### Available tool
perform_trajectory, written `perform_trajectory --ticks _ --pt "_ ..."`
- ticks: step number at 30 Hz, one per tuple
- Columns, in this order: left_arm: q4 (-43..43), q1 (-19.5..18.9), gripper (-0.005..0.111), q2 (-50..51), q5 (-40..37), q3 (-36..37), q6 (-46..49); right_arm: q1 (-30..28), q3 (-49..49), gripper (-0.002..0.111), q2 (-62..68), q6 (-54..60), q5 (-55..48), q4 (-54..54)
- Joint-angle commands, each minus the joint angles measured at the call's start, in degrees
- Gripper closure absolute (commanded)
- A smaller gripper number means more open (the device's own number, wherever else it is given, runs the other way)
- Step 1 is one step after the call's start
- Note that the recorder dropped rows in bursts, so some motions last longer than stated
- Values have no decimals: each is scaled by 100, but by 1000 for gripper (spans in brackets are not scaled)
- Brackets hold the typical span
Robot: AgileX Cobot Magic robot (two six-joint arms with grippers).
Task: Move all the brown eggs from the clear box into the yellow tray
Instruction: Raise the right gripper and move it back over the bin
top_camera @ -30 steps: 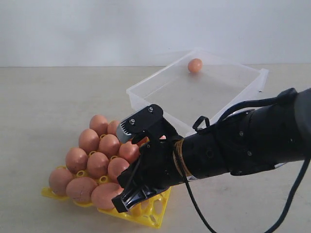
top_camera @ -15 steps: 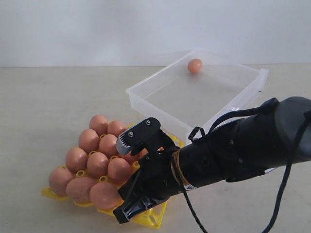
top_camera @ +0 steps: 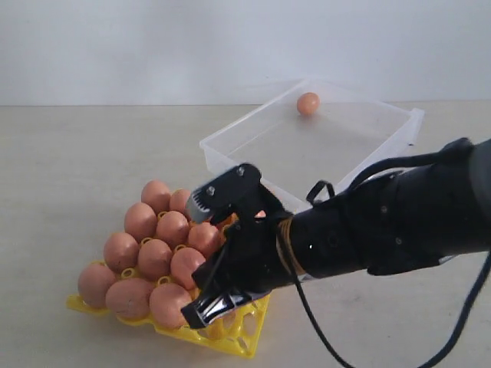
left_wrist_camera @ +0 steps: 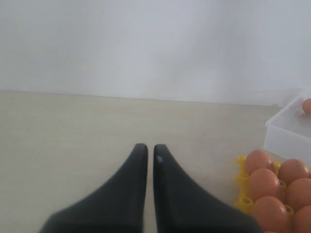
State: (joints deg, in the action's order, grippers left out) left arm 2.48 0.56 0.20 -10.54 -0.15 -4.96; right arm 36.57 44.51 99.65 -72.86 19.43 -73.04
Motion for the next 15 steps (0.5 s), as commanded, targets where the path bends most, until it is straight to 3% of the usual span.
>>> perform_trajectory --ticks 1,5,7,9,11,15 --pt "-5 -32 103 -20 26 15 3 0 16 109 -1105 -4 -1156 -3" --pt "-5 -32 103 -20 26 15 3 0 130 109 -1897 -4 -3040 9" --pt "-5 -32 103 -20 26 15 3 -32 336 109 -1882 -4 -4445 -240" --pt "-5 -32 103 -20 26 15 3 -326 569 109 -1525 35 -5044 -452" --pt "-5 -32 103 -20 26 15 3 -909 935 109 -1012 377 -4662 -11" --pt "-5 -32 103 -20 26 15 3 -2148 2091 109 252 1802 -3651 2605"
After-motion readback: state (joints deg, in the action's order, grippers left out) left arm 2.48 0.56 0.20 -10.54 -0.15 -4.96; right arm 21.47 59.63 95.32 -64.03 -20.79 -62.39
